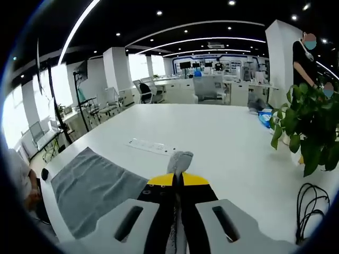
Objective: Fold the towel on the table until its edges align and the towel forms a compact rectangular stack.
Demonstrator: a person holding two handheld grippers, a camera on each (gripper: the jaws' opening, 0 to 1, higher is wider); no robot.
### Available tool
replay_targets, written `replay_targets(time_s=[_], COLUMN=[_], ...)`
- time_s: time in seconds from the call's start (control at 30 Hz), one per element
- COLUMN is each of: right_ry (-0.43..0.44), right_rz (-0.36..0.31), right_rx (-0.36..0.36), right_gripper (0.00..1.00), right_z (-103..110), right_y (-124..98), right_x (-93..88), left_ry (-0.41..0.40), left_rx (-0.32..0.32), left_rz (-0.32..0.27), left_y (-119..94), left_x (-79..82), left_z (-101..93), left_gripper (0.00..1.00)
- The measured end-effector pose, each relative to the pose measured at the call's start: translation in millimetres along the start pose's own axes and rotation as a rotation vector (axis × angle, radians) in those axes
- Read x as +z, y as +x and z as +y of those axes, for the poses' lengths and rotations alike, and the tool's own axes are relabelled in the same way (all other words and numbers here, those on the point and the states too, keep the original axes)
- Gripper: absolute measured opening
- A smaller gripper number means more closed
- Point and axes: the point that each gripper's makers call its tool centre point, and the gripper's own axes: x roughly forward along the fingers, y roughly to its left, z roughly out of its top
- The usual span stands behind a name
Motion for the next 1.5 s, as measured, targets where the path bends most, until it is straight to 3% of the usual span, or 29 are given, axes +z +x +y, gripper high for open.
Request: replay_targets(time_s=[0.53,0.6,0.8,0.9,1.13,1.5], right_ry=[-0.039,-0.046,-0.062,-0.054,-0.07,-0.097], right_rz=[-0.055,-0.062,-0.077,-0.094,-0.108,-0.124], right_rx=[0.051,0.061,0.081,0.104,0.127,0.165], right_gripper=[0.0,0.0,0.0,0.0,0.0,0.0], right_z=[43,56,73,84,110,143], right_y=[-5,-6,-5,-2,3,13], right_x=[45.7,52.1,64.3,74.1,89.3,110.4], left_ry=[-0.022,-0.024,-0.012,0.042,0.028,0.032], left_rx=[0.112,0.126,0.157,0.185,0.195,0.269], left_rz=[-0.14,-0.161,-0.19,-0.186,-0.229,-0.317], left_y=[-61,-69,-90,-105,-131,-173], left_x=[41.8,46.5,59.7,62.9,73.4,98.3], left_z=[22.3,25.9,31.1,33.6,35.4,59.8], left_gripper=[0.02,0.02,0.02,0.02,0.02,0.02])
